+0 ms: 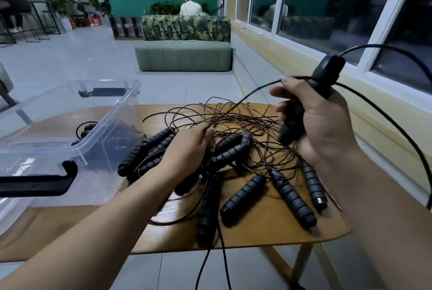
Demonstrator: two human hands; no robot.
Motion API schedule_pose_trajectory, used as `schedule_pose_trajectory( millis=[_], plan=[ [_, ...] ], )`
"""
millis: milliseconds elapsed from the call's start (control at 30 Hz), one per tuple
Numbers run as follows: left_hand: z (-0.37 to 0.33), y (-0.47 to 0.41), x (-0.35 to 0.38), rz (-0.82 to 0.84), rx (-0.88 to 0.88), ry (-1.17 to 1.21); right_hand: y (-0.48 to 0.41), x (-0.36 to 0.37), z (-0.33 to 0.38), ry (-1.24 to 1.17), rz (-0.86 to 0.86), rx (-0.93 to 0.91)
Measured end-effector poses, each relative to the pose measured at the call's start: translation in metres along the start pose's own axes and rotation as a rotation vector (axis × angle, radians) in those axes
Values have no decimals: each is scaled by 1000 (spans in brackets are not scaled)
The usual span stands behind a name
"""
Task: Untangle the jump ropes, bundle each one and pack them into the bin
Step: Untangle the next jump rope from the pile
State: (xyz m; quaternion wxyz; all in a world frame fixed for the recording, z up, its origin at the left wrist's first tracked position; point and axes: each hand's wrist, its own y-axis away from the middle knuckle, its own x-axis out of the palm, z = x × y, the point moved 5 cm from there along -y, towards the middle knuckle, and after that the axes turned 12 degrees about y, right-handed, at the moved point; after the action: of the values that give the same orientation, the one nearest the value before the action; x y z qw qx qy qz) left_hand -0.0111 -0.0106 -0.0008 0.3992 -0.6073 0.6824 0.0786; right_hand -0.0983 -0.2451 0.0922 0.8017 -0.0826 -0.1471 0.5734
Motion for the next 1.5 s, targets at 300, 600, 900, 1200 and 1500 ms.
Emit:
schedule_pose_trajectory(
  millis=[300,600,900,1200,1500],
  plan=[
    [-62,10,-8,-52,156,-79,13,23,-28,280,152,-7],
    [-68,21,1,48,162,-111,22,39,-46,397,217,12],
    [-28,7,-1,-10,143,-33,9,14,-3,194,110,-85],
    [-58,10,-14,-139,265,2,9,13,-6,152,160,-40],
    [-80,21,5,18,329,30,21,44,-42,469,188,-15]
  ],
)
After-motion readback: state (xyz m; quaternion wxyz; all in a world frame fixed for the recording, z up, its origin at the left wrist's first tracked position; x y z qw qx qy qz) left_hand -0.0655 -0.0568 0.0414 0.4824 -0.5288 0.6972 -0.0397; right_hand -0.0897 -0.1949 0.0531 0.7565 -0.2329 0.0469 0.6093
